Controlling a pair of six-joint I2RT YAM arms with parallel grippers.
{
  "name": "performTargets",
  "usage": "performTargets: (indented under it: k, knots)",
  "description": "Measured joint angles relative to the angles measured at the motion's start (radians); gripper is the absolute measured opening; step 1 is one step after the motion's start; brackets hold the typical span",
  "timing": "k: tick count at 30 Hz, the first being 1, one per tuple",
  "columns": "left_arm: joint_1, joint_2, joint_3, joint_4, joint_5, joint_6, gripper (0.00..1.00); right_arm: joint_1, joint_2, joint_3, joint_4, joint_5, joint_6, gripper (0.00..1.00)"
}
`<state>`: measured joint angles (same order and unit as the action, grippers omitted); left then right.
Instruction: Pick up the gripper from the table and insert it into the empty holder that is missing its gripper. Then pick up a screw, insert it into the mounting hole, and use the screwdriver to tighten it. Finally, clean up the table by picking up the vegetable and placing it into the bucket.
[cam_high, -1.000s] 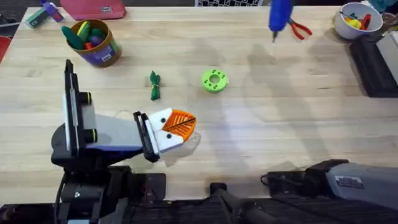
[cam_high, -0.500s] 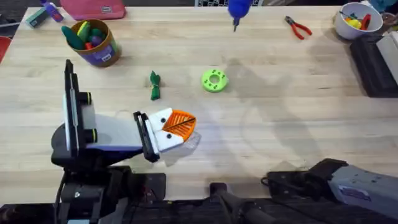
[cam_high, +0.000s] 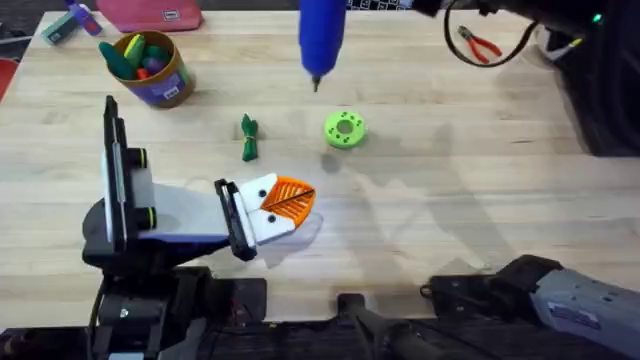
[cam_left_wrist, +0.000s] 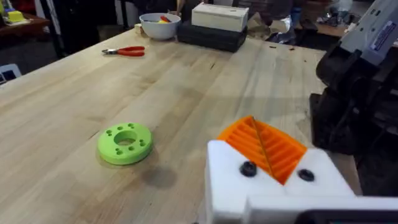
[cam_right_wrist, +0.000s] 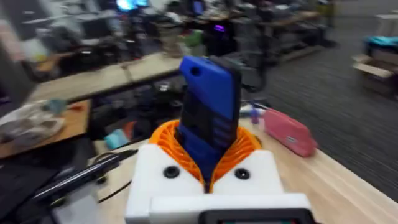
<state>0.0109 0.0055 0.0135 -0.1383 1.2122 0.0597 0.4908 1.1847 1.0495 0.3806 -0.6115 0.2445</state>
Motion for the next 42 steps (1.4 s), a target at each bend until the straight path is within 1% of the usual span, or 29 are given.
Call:
performTargets:
  k: [4,6,13,20,24,29,31,34,39,42]
  knots:
    - [0.000,0.000,0.000,0.000,0.000,0.000,0.011,0.015,0.000,-0.014,0.089,-0.158,0.028,0.025]
    - [0.000,0.000,0.000,0.000,0.000,0.000,0.011,0.036,0.000,-0.014,0.118,-0.206,0.037,0.025]
    - [0.000,0.000,0.000,0.000,0.000,0.000,0.011,0.136,0.014,-0.014,0.121,-0.295,-0.005,0.025]
    - [0.000,0.000,0.000,0.000,0.000,0.000,0.011,0.209,0.023,-0.033,0.135,-0.314,-0.056,0.025]
    - [0.000,0.000,0.000,0.000,0.000,0.000,0.011,0.236,0.025,-0.084,0.234,-0.320,-0.063,0.025]
    - [0.000,0.000,0.000,0.000,0.000,0.000,0.011,0.239,0.026,-0.155,0.399,-0.325,-0.054,0.025]
    - [0.000,0.000,0.000,0.000,0.000,0.000,0.011,0.239,0.028,-0.169,0.410,-0.326,-0.050,0.025]
    - [0.000,0.000,0.000,0.000,0.000,0.000,0.011,0.243,0.054,-0.173,0.427,-0.330,-0.039,0.025]
    - [0.000,0.000,0.000,0.000,0.000,0.000,0.011,0.273,0.133,-0.175,0.528,-0.329,-0.018,0.025]
    - [0.000,0.000,0.000,0.000,0.000,0.000,0.011,0.280,0.157,-0.176,0.540,-0.331,-0.004,0.025]
